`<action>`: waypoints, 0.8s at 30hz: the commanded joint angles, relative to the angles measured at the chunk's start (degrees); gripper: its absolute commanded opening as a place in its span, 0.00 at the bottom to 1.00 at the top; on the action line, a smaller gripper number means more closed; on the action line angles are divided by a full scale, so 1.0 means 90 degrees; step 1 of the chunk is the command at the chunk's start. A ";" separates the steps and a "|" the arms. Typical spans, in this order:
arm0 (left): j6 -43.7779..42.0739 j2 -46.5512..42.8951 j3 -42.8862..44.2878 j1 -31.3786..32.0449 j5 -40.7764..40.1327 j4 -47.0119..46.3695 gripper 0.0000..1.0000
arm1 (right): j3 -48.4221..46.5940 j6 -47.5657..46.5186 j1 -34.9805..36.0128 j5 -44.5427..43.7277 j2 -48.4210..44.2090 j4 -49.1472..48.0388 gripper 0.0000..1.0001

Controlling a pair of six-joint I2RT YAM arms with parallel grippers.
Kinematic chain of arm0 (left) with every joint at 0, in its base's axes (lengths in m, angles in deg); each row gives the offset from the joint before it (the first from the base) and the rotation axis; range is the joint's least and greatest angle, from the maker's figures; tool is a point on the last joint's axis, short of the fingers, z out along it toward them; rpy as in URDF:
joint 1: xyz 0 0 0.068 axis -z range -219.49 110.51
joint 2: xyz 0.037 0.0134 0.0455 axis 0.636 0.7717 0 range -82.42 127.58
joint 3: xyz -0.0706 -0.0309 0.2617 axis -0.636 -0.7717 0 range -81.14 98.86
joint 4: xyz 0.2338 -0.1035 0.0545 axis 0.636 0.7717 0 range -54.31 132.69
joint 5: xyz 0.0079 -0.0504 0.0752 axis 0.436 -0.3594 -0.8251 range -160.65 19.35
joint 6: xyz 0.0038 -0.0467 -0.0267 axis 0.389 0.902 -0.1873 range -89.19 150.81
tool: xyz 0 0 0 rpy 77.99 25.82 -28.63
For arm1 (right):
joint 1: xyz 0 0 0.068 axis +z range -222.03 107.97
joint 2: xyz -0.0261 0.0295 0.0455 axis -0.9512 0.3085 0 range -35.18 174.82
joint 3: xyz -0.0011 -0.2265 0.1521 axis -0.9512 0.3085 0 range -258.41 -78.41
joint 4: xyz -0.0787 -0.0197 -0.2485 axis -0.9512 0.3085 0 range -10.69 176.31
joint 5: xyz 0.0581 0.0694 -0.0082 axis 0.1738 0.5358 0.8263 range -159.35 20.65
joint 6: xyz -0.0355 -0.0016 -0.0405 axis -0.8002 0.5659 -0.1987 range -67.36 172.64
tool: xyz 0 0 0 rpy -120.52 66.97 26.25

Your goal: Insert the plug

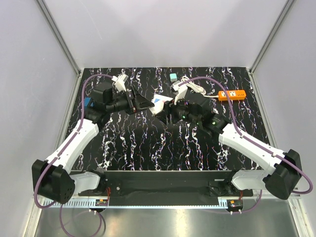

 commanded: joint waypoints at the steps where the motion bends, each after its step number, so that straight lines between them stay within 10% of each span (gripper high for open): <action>1: 0.0457 0.0085 -0.0183 0.0005 0.0432 -0.0797 0.82 | -0.0103 0.0040 0.0074 -0.0147 -0.0078 -0.0697 0.00; 12: 0.1228 0.0076 -0.0818 0.0131 0.0949 -0.2203 0.49 | -0.0220 0.0128 0.0181 -0.0371 0.0175 -0.0748 0.00; 17: 0.1531 0.0154 -0.0946 0.0141 0.1310 -0.2496 0.01 | -0.0318 0.0167 0.0211 -0.0431 0.0302 -0.0738 0.02; 24: 0.2419 0.0730 -0.0917 0.0132 0.2609 -0.3668 0.00 | -0.0182 -0.1139 0.0221 0.0116 -0.0378 -0.0241 0.64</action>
